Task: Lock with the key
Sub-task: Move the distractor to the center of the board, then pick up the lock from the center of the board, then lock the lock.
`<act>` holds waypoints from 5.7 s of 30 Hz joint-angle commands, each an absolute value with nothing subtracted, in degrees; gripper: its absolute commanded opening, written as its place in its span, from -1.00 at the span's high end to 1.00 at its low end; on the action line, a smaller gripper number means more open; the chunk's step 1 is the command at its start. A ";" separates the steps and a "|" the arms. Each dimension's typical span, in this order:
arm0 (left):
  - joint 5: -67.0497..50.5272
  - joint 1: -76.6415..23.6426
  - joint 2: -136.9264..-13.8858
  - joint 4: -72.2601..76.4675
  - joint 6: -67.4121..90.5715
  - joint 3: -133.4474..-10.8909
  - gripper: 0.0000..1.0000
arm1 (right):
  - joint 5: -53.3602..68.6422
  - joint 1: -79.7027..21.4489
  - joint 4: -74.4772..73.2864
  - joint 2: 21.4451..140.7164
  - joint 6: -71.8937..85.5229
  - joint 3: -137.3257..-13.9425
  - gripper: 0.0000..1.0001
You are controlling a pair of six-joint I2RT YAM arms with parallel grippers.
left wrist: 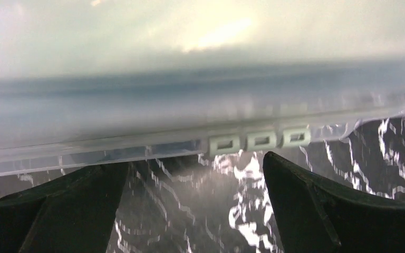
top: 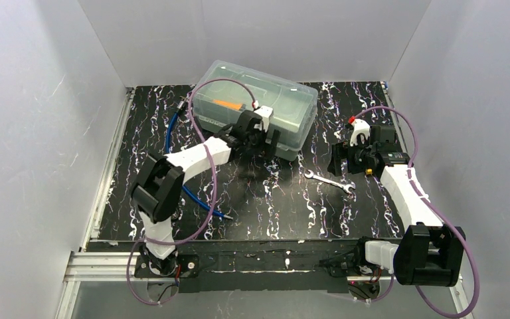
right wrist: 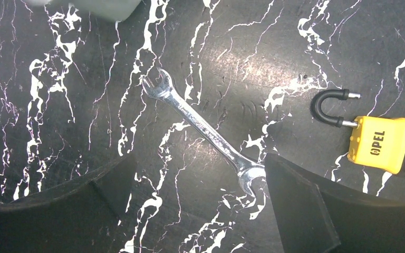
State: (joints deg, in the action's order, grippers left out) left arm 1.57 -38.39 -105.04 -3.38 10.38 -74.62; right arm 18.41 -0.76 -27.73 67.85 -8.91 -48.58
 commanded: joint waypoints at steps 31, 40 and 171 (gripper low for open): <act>-27.87 -2.56 -83.59 -54.10 -27.99 -74.74 -0.99 | 23.07 -3.53 -34.16 75.36 -21.94 -54.37 -1.00; -18.63 22.46 -78.22 -58.92 -33.70 -63.54 -0.99 | 18.01 -9.22 -32.30 75.66 -20.68 -53.72 -1.00; -22.21 -36.97 -72.74 -57.09 -37.30 -80.53 -0.95 | 57.77 -34.91 46.36 88.10 63.92 -48.46 0.97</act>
State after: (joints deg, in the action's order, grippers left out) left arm -13.32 -44.16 -76.38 -51.48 -41.34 -78.24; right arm 55.99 -38.27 42.05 92.46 62.85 -47.39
